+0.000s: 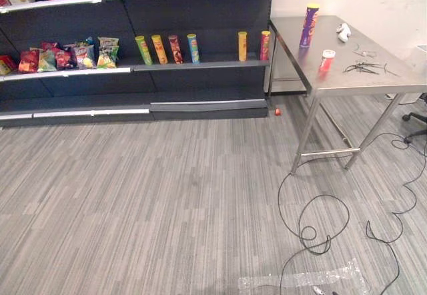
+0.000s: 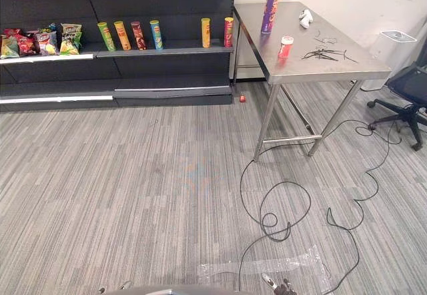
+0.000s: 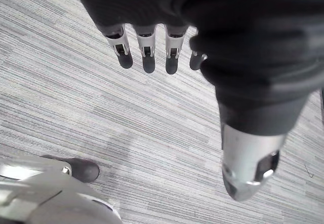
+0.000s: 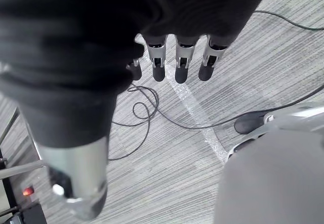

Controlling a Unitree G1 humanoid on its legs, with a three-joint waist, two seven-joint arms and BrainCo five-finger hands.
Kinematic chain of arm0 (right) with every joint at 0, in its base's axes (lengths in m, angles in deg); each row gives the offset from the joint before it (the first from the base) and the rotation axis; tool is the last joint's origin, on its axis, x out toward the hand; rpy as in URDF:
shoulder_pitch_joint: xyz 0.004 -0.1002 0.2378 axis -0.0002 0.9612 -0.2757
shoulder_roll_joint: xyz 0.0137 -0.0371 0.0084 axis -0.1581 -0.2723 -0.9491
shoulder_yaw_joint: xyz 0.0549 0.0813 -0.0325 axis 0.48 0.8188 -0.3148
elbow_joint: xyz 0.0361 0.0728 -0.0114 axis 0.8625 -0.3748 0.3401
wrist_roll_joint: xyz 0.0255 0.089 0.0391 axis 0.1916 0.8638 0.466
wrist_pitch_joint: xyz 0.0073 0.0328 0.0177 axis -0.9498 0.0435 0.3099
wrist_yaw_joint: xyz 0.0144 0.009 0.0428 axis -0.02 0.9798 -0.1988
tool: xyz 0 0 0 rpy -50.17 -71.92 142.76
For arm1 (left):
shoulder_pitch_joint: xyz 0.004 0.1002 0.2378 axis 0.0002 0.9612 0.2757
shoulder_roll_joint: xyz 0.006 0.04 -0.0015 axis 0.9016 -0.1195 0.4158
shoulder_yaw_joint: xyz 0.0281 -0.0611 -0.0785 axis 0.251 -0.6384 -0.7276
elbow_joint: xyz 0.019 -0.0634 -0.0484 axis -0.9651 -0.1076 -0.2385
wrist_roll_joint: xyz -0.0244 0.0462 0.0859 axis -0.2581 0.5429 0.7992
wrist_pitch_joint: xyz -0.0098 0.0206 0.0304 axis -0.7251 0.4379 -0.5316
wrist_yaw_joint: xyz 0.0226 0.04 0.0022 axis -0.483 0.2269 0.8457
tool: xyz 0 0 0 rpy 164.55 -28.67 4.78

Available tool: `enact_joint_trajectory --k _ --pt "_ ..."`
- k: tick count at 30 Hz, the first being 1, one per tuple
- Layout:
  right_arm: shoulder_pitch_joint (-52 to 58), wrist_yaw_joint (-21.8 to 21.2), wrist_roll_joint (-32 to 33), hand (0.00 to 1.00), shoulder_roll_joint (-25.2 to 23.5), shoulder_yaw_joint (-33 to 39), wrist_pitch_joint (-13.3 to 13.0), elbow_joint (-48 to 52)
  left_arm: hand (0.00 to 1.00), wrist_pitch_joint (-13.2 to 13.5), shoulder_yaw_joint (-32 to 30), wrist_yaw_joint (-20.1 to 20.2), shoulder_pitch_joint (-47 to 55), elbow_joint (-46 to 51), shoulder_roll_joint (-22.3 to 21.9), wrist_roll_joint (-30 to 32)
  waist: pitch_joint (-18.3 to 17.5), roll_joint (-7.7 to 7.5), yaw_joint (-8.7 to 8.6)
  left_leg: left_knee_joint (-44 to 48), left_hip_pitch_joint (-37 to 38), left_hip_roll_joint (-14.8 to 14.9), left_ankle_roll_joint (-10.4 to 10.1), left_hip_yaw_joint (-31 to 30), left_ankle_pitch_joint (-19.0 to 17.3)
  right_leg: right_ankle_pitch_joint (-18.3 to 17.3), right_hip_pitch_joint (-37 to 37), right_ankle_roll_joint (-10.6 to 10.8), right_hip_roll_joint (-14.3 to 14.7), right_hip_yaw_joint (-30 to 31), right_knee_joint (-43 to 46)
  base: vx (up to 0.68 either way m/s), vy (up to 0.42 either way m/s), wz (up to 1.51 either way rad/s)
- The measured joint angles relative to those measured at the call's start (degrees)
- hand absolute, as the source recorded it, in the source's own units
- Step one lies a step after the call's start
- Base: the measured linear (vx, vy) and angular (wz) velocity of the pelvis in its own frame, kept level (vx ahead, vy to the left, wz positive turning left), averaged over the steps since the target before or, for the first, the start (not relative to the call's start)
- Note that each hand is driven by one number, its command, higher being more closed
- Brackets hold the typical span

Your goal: Put the gum and the chips on the shelf.

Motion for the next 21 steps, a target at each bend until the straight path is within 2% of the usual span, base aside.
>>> enact_joint_trajectory --k 1,2,4,5,6,7,12,14,16,21 --pt "-0.28 -0.11 0.06 0.0 -0.09 0.0 -0.47 0.01 0.0 0.04 0.0 0.05 -0.17 0.01 0.01 0.0 0.21 0.29 0.0 -0.06 0.32 0.0 -0.03 0.02 -0.02 -0.01 0.29 0.04 0.01 -0.01 -0.03 0.0 0.0 0.0" --pt "-0.5 -0.31 0.13 0.0 -0.18 0.0 -0.76 0.02 0.0 0.11 0.0 0.1 -0.32 0.01 0.07 -0.01 0.83 -0.28 0.01 -0.15 0.74 0.0 -0.16 0.03 -0.1 -0.16 0.81 0.27 0.01 -0.02 -0.04 0.0 0.0 0.0" --pt "-0.81 -0.44 0.79 0.0 -0.3 -0.03 -0.36 0.06 0.0 0.71 0.04 0.04 -0.3 0.0 0.1 -0.01 0.67 0.07 0.03 -0.23 1.09 0.0 -0.25 0.09 -0.16 -0.4 0.96 0.64 -0.01 -0.04 -0.03 0.0 0.0 0.0" --pt "-0.9 -0.43 1.51 0.0 -0.36 -0.06 -0.36 0.06 0.0 1.21 0.33 -0.06 -0.26 0.0 0.09 -0.02 1.02 -0.46 0.1 -0.54 1.34 0.0 -0.27 0.15 -0.15 -0.46 1.02 0.75 0.01 -0.02 -0.03 0.0 0.0 0.0" --pt "-0.96 -0.39 2.11 0.0 -0.45 -0.04 -0.51 0.06 0.0 1.52 0.45 -0.18 -0.27 0.0 0.08 -0.02 0.93 0.03 0.12 -0.88 1.65 0.0 -0.39 0.16 -0.03 -0.68 1.19 1.07 0.0 -0.01 -0.04 0.0 0.0 0.0" --pt "-0.95 -0.39 2.45 0.0 -0.52 -0.04 -0.73 0.05 0.0 1.71 0.5 -0.41 -0.24 -0.01 0.07 -0.03 1.21 -0.46 0.13 -0.95 1.63 -0.01 -0.39 0.19 -0.02 -0.68 1.14 1.08 -0.01 0.0 -0.04 0.0 0.0 0.0" --pt "-0.97 -0.9 2.55 0.0 -0.59 0.01 -0.77 0.07 0.0 2.14 0.52 0.12 -0.12 -0.01 0.06 -0.14 1.26 -0.45 0.15 -1.0 1.64 -0.02 -0.38 0.21 -0.01 -0.69 1.14 1.08 -0.02 -0.02 -0.07 0.0 0.0 0.0" --pt "-1.0 -2.12 2.64 0.0 -0.45 0.01 -0.24 0.1 0.0 2.1 0.51 1.72 -0.06 -0.03 0.12 -1.56 1.22 -0.39 0.17 -1.01 1.65 -0.02 -0.36 0.2 0.0 -0.63 1.15 0.99 -0.02 -0.03 -0.1 0.0 0.0 0.0" --pt "-1.04 -3.54 3.17 0.0 -0.29 0.12 1.52 0.3 0.0 1.9 0.47 3.15 -0.03 -0.04 0.2 -2.1 1.26 -0.46 0.18 -1.04 1.7 -0.02 -0.36 0.19 0.0 -0.47 1.21 0.75 -0.02 -0.06 -0.1 0.0 0.0 0.0" --pt "-1.5 -3.55 2.12 0.0 -0.2 0.57 3.62 0.47 0.0 0.98 0.46 3.48 -0.16 0.01 0.39 -2.1 1.69 -0.65 0.16 -1.35 2.77 -0.03 -0.36 0.21 0.0 -0.48 2.23 0.76 0.0 -0.09 -0.2 -0.01 -0.004 0.0"
